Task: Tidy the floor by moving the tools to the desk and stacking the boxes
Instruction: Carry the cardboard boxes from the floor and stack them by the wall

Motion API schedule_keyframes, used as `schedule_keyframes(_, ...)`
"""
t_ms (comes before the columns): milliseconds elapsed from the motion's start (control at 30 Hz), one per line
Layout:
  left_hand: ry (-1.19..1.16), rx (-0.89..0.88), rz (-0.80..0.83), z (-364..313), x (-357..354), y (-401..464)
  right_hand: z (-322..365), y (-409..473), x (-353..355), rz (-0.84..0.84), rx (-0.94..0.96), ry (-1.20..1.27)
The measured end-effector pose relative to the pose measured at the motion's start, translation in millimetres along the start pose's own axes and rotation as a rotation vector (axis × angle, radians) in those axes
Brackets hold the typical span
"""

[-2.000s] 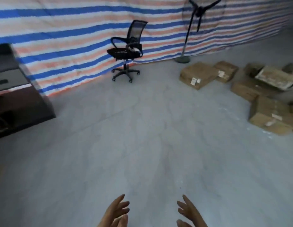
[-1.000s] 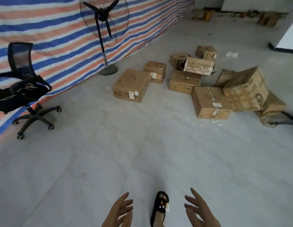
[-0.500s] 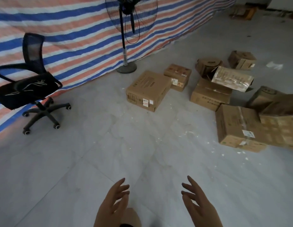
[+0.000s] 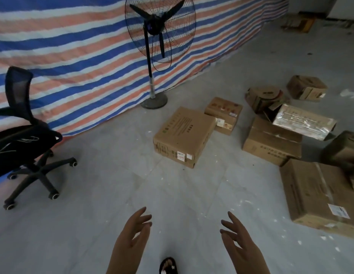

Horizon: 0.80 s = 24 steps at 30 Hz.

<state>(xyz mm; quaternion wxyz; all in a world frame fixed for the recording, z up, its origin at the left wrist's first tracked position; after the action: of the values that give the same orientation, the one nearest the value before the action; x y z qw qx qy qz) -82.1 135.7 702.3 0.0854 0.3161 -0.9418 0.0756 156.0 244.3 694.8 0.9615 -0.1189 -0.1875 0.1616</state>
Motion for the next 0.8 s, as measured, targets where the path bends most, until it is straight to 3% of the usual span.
schedule_keyframes(233,0.019,0.09,0.012,-1,-15,125,47,127,-22,0.013,-0.072,0.029)
schedule_keyframes(433,0.034,0.096,-0.067,-6,-45,264,69,281,-29,0.095,-0.071,-0.023)
schedule_keyframes(600,0.03,0.107,-0.108,-26,-79,369,127,409,-19,0.124,-0.049,-0.075)
schedule_keyframes(800,0.02,0.167,-0.106,-26,-94,464,168,513,-52,0.268,-0.071,-0.183)
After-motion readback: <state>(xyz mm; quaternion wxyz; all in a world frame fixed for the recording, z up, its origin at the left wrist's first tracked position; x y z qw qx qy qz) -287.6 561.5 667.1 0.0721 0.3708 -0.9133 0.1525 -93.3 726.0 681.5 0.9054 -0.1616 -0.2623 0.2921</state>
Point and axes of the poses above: each hand's wrist, its own y-axis towards the middle knuckle, its own x-axis out of the back of the hand, z = x × y, the point moved 3 cm from there along y, towards the middle knuckle, and after that the axes turned 6 degrees about -x, right-handed, at the moved point
